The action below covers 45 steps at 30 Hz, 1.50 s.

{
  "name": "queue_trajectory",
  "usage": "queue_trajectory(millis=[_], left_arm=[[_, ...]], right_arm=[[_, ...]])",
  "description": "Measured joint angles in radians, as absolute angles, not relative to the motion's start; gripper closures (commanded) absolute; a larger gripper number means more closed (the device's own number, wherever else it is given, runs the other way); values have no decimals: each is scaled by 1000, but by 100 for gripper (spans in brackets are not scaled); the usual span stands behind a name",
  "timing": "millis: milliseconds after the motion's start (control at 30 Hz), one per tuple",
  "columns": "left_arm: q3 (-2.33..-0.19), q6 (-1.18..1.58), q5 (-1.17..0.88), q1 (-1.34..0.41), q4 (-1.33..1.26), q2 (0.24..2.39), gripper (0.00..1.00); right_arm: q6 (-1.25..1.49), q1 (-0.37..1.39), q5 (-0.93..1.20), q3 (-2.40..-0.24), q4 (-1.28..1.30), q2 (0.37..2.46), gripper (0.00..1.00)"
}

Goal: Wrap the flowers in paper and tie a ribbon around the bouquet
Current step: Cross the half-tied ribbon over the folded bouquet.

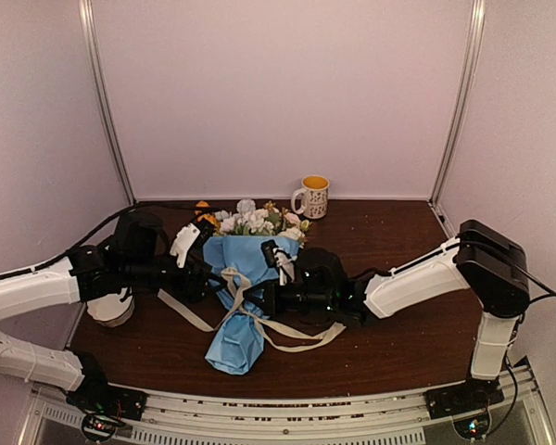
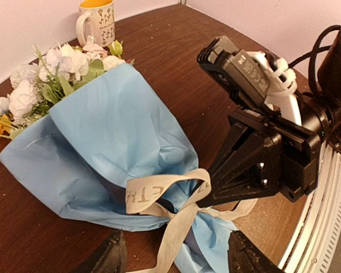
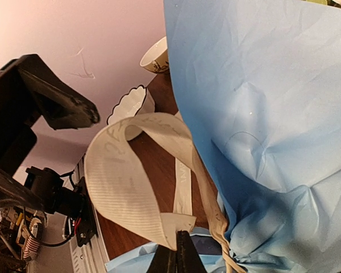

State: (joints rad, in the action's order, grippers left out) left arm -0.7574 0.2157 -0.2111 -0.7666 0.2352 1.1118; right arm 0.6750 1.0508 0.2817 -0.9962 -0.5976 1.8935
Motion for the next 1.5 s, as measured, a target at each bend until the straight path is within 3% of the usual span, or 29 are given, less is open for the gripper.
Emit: queue_trajectory(millis=[100, 200, 567, 833, 1167, 1200, 1267, 1300, 1500], left_arm=[[-757, 200, -177, -767, 274, 1066, 17], [-757, 170, -148, -767, 287, 1055, 8], [-466, 22, -143, -767, -179, 1134, 11], [-500, -60, -111, -766, -376, 1228, 27], [-507, -94, -134, -765, -452, 1328, 91], [-510, -90, -136, -765, -451, 1328, 90], [-524, -92, -147, -765, -448, 1328, 72], [-527, -91, -150, -765, -448, 1328, 69], [-536, -79, -199, -765, -447, 1328, 65]], right_arm=[[649, 1043, 289, -1002, -555, 1888, 100], [608, 1042, 291, -1021, -496, 1872, 100], [498, 1032, 316, -1152, -319, 1833, 100], [451, 1031, 314, -1213, -227, 1832, 100], [448, 1031, 312, -1215, -190, 1823, 100], [448, 1031, 312, -1215, -189, 1821, 100], [447, 1031, 312, -1220, -181, 1820, 100], [447, 1031, 312, -1222, -178, 1820, 100], [447, 1031, 310, -1230, -162, 1819, 100]])
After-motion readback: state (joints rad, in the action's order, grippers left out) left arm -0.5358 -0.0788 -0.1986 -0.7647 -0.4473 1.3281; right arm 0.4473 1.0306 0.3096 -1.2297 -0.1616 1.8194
